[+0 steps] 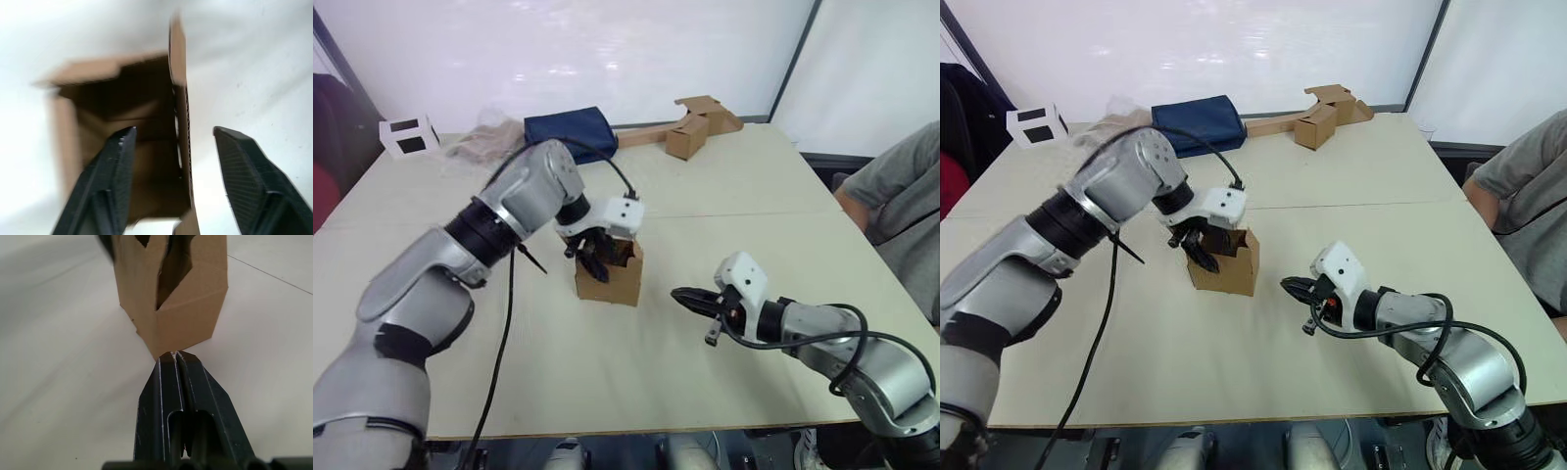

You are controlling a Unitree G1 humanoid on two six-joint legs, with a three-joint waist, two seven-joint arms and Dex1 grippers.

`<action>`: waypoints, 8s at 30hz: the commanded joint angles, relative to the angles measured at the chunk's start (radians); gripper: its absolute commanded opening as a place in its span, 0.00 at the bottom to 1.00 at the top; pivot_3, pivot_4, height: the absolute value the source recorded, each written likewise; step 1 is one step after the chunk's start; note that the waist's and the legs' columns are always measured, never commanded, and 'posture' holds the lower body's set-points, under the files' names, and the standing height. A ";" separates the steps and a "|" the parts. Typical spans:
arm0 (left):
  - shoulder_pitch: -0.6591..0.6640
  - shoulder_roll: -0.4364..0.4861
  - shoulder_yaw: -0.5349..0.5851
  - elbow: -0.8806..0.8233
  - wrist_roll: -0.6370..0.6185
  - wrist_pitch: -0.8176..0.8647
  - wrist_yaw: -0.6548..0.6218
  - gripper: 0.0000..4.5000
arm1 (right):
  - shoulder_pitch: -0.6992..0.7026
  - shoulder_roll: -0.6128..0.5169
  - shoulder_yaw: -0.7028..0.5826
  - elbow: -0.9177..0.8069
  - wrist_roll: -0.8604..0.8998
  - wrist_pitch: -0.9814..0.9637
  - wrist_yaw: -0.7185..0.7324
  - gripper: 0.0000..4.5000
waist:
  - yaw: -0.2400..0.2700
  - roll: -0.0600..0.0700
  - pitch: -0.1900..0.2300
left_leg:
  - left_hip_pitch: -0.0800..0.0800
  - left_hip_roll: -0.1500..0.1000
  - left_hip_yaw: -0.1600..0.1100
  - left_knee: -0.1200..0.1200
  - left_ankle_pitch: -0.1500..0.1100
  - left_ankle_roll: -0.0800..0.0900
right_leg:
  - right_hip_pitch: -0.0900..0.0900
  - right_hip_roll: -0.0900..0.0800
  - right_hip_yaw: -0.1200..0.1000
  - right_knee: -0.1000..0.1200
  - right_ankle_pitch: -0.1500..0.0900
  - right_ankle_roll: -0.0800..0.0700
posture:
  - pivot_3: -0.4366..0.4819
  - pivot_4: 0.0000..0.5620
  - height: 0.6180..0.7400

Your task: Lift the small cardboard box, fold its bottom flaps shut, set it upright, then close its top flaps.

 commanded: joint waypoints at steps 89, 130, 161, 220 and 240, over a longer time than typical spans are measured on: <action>0.925 -0.008 0.800 -0.488 -0.429 0.104 0.563 0.02 | -0.192 0.177 -0.010 0.249 -0.221 -0.141 0.156 0.00 | 0.016 0.000 -0.003 | 0.006 0.000 0.000 0.000 0.000 -0.001 | 0.005 -0.001 0.000 0.002 0.000 0.000 | 0.48 0.27 1.00; 0.915 -0.078 0.725 -0.448 -0.385 0.106 0.602 0.02 | -0.235 0.186 0.088 0.319 -0.259 -0.135 0.166 0.00 | 0.016 0.000 -0.003 | 0.006 0.000 0.000 0.000 0.000 0.000 | 0.005 -0.001 0.000 0.001 0.000 0.000 | 0.48 0.27 1.00; 0.684 -0.200 0.701 0.208 -0.258 -0.079 0.454 0.02 | -0.226 0.122 0.123 -0.053 0.100 0.173 0.123 0.00 | 0.015 0.000 -0.003 | 0.003 0.000 0.000 0.000 0.000 0.000 | 0.003 -0.001 -0.001 0.000 0.000 0.000 | 0.48 0.27 1.00; 1.080 -0.032 0.813 -0.554 -0.564 0.306 0.525 0.02 | -0.278 0.253 0.234 0.210 -0.209 -0.008 0.135 0.00 | 0.001 0.000 -0.003 | 0.003 0.000 -0.002 0.000 0.000 -0.001 | 0.003 -0.002 -0.002 0.001 0.000 0.000 | 0.48 0.27 1.00; 1.057 -0.036 0.743 -0.476 -0.531 0.233 0.506 0.02 | -0.381 0.338 0.064 0.265 -0.149 -0.127 0.079 0.00 | 0.016 0.000 -0.003 | 0.004 0.000 -0.002 0.000 0.000 -0.001 | 0.004 -0.001 -0.002 0.001 0.000 0.000 | 0.48 0.27 1.00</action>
